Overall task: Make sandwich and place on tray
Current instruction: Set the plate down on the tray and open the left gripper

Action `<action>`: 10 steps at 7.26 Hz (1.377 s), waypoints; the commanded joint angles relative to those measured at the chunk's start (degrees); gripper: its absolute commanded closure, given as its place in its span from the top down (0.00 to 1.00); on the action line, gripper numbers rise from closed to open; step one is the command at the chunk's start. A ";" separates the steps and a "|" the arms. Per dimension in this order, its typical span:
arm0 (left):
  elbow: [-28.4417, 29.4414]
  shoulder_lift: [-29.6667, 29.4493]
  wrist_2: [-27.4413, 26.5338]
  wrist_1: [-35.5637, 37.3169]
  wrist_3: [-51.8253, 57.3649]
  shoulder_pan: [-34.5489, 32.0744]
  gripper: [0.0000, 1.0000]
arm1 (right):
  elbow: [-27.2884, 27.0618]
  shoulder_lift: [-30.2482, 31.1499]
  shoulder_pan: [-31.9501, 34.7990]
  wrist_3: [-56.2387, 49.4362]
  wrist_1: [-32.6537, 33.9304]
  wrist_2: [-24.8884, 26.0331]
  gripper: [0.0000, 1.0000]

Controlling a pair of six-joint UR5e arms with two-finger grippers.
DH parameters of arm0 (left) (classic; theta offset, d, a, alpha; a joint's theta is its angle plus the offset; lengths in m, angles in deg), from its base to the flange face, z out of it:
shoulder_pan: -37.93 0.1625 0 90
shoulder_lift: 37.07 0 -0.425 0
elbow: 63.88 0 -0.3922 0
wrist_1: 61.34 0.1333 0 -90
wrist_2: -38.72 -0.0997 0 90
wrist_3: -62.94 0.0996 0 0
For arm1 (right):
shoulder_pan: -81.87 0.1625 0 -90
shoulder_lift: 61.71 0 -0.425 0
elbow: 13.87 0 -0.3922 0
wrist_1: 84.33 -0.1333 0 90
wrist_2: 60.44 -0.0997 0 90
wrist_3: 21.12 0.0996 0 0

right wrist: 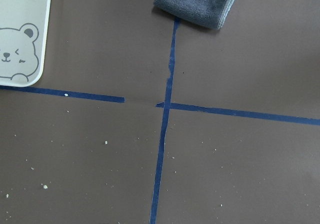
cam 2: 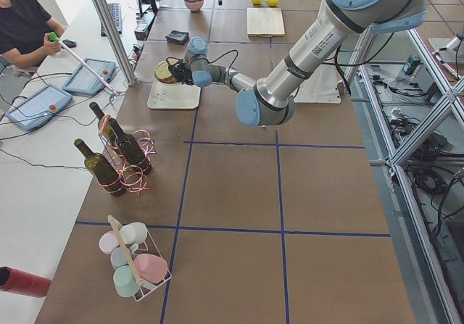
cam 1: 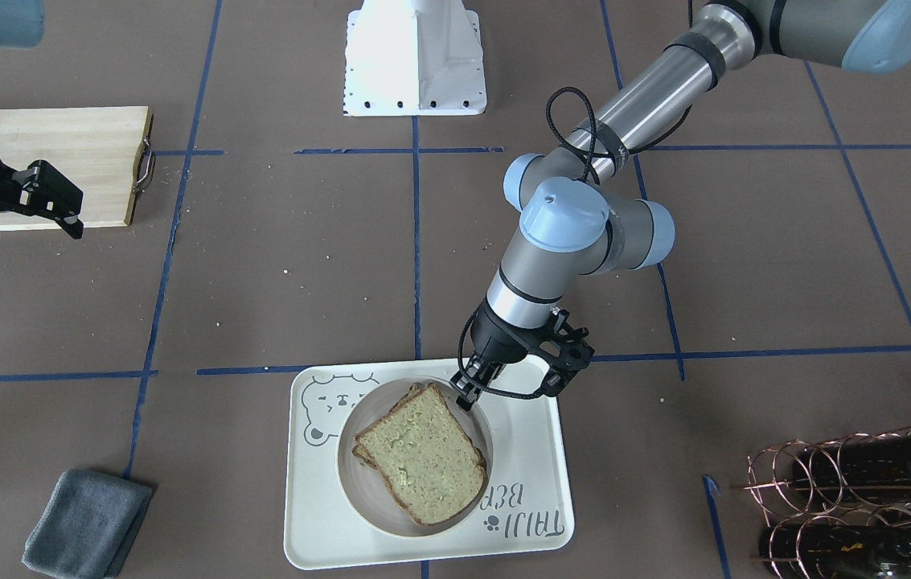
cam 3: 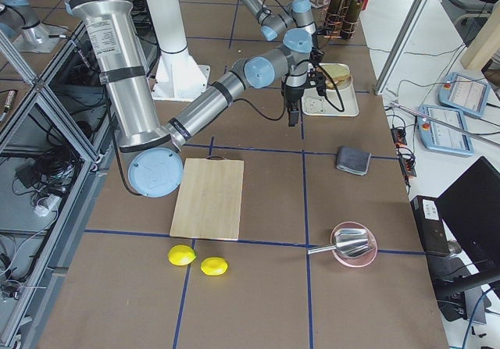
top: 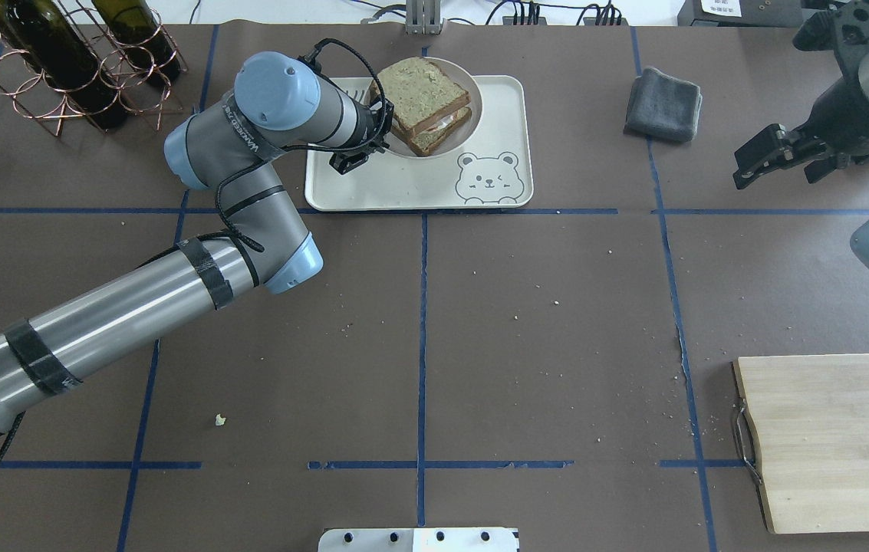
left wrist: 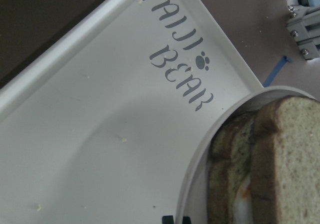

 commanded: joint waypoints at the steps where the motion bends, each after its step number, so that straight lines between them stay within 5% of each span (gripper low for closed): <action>1: 1.91 -0.53 -1.37 -0.32 -0.14 0.55 0.00 | 0.12 -0.07 0.01 -0.02 -0.11 0.00 1.00; 3: 1.92 -0.53 -1.81 -0.31 -0.05 1.78 0.00 | 0.38 -0.33 0.01 -0.02 -0.11 0.09 1.00; 4: 1.92 -0.45 -1.90 -0.40 0.38 1.87 0.33 | 0.39 -0.42 0.01 -0.02 -0.11 0.17 1.00; 5: 1.57 -0.19 -1.90 -0.32 0.91 1.87 0.81 | 0.39 -0.42 0.01 -0.02 -0.11 0.09 1.00; 6: 0.78 0.43 -1.81 -0.23 3.00 1.70 1.00 | 0.39 -0.51 0.01 -0.02 -0.11 0.09 1.00; 10: -16.05 10.95 0.28 4.05 15.80 -0.66 1.00 | 0.30 -0.25 1.76 -0.11 0.33 0.00 1.00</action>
